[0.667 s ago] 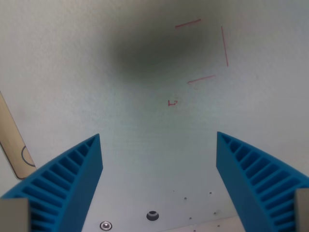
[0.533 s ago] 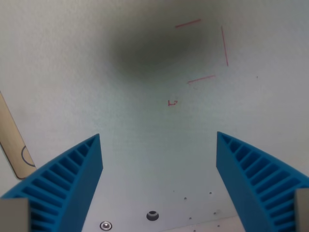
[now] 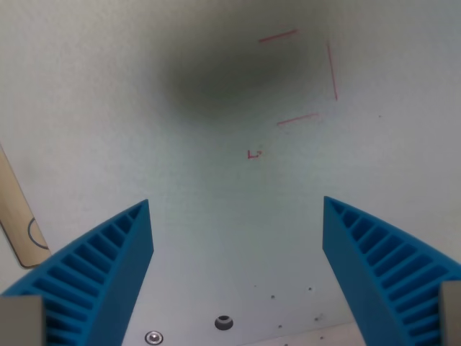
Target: Rotate around base negative x
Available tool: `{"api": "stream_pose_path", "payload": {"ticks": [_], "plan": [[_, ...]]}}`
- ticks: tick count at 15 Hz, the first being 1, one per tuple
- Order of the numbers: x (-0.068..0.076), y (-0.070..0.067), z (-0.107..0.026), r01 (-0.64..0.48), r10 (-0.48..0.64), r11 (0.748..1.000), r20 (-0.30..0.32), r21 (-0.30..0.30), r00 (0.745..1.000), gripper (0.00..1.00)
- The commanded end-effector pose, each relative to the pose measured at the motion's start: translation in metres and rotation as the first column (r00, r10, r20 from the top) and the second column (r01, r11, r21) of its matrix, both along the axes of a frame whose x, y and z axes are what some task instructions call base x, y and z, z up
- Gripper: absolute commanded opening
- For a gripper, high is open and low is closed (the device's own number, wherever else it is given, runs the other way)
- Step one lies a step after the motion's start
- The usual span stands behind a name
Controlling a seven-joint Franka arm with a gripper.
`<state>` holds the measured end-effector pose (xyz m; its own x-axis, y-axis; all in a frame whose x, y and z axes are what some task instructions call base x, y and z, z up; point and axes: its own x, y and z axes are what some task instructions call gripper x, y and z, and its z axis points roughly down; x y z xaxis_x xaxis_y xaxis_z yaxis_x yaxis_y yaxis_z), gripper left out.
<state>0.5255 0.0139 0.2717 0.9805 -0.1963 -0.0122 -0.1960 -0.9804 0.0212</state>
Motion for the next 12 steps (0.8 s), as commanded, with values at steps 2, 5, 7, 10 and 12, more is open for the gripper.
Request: {"api": "stream_pose_path", "payload": {"ticks": [2, 5, 7, 10, 12], "plan": [[0.0001, 0.0013, 0.0020, 0.008, -0.007, 0.991, 0.004, -0.130, 1.000, 1.00], [0.0001, 0.0013, 0.0020, 0.008, -0.007, 0.986, 0.004, -0.165, 1.000, 1.00], [0.0001, 0.0013, 0.0020, 0.008, -0.007, 0.982, 0.004, -0.188, 1.000, 1.00], [0.0001, 0.0013, 0.0020, 0.008, -0.007, 0.975, 0.004, -0.222, 1.000, 1.00], [0.0001, 0.0013, 0.0020, 0.008, -0.007, 0.970, 0.004, -0.245, 1.000, 1.00]]}}
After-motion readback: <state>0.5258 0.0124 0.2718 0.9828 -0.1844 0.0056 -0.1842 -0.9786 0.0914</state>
